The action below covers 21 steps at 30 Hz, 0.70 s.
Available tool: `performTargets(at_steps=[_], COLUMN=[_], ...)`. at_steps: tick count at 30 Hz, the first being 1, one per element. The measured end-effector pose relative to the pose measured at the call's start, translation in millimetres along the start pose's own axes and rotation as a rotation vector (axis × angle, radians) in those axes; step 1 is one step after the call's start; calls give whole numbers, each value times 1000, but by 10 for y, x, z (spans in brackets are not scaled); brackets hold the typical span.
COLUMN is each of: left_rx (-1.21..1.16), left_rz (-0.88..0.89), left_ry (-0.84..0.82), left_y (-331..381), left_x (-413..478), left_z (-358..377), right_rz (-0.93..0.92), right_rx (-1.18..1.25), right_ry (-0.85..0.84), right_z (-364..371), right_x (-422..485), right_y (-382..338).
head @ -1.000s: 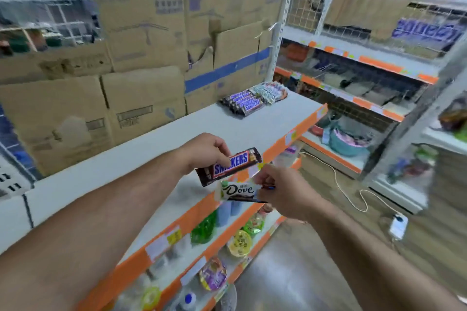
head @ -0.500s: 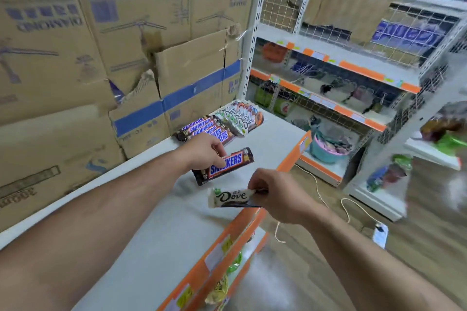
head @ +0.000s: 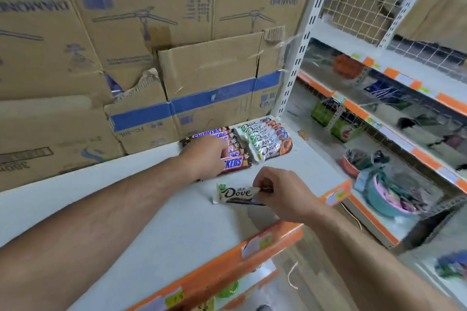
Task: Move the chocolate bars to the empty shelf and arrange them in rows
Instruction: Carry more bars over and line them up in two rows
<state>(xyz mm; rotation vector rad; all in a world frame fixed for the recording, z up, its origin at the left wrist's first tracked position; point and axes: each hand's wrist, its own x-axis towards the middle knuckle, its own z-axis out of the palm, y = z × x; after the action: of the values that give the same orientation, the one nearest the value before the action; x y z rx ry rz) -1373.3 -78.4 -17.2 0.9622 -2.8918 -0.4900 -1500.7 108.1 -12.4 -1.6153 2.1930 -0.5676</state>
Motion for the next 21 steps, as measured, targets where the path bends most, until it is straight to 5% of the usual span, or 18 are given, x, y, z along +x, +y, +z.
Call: performTargets(at_steps=[11,21], left_rx=[180,154], left_rz=[-189,-270], left_ry=[197,285], left_y=[304,395], left_x=[-318,-348], left_z=[356,486], right_rz=[-309,-340], right_rx=[37,34], right_ry=[-219,-287], right_z=[-274,-365], right_x=[377,465], right_y=[679,954])
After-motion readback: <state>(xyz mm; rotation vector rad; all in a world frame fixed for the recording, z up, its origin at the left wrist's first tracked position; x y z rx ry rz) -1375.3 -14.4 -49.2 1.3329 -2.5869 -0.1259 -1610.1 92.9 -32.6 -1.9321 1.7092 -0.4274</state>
